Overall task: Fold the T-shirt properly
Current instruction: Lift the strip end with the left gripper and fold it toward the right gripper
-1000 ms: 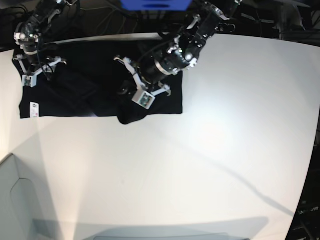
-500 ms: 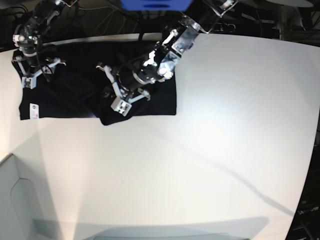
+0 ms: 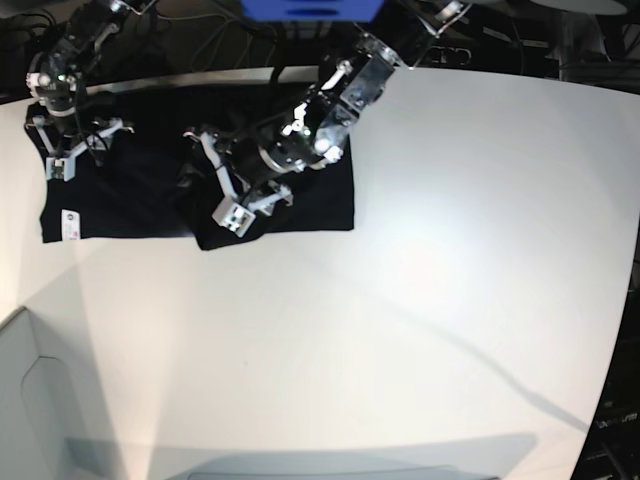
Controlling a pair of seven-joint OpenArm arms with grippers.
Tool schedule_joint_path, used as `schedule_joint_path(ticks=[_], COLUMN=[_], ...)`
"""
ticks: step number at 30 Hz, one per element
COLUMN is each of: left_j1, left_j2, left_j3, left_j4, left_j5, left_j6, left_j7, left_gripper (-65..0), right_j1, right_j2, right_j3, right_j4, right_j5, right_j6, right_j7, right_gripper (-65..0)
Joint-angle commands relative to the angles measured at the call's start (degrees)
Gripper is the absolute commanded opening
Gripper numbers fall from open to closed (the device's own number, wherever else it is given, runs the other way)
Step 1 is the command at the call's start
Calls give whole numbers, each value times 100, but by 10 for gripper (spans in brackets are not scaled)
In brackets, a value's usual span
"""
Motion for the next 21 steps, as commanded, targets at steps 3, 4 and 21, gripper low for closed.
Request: schedule_joint_path(ticks=[3, 4, 21], left_j1=[-75, -58, -409], left_j2=[-261, -419, -753], left_j3=[-24, -24, 1330], left_j4=[732, 890, -77], left_j5=[-60, -69, -78], left_j6=[-25, -17, -69], left_j7=[-156, -147, -121], left_gripper=[-308, -337, -529], right_j1=[15, 15, 121], right_j2=[46, 46, 28], right_j3=[0, -9, -106], right_j4=[61, 61, 61], right_j5=[49, 49, 49], right_j6=[82, 82, 82], right_j7=[41, 41, 32], right_gripper=[-310, -310, -310])
